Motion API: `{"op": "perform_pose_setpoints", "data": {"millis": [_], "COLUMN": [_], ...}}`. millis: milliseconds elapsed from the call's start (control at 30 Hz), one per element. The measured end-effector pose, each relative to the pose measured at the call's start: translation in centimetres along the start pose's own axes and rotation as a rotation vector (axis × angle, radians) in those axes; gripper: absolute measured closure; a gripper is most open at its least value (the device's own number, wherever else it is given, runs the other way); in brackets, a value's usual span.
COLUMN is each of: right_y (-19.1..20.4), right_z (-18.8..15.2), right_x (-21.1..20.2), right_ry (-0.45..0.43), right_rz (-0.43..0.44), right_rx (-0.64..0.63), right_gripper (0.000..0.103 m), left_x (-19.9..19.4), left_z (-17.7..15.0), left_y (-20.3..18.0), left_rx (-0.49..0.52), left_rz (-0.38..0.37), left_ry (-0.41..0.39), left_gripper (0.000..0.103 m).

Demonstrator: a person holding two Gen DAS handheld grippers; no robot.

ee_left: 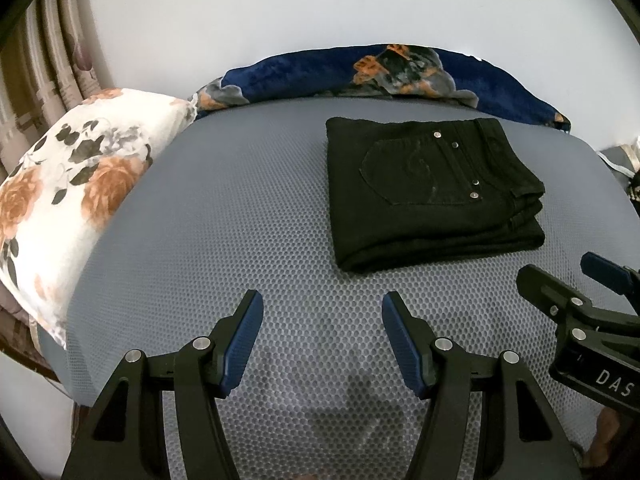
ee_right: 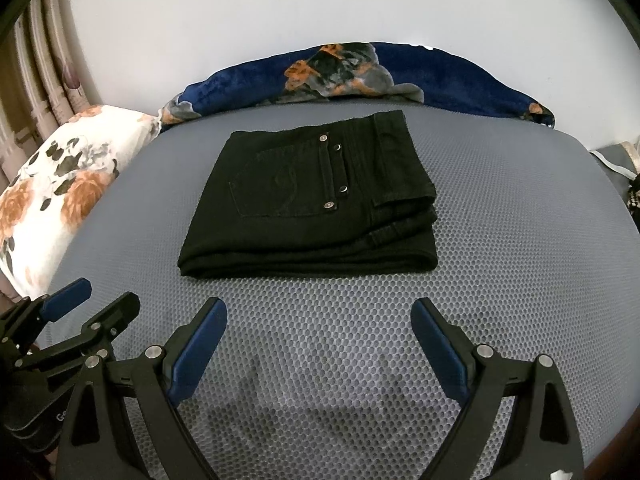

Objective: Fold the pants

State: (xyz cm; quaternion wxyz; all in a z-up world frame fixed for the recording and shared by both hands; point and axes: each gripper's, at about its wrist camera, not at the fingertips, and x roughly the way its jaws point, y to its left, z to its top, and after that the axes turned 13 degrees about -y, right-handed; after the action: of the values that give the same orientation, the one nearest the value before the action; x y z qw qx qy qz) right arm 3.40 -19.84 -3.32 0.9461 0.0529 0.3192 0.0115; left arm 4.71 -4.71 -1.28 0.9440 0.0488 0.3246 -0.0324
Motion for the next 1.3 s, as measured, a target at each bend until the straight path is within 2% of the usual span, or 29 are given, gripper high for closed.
{"op": "perform_pose_setpoints", "data": {"millis": [1300], "right_y": [-0.01], "right_z": [-0.29], "right_x": [0.23], "right_ry": [0.009], "right_rz": [-0.001], "right_rx": [0.007], "right_gripper": [0.011], "left_x": [0.7], "left_z": [-0.6], "left_y": [-0.05], "left_rx": [0.01], "left_rz": [-0.016], "left_ry": [0.015], "left_gripper": [0.041]}}
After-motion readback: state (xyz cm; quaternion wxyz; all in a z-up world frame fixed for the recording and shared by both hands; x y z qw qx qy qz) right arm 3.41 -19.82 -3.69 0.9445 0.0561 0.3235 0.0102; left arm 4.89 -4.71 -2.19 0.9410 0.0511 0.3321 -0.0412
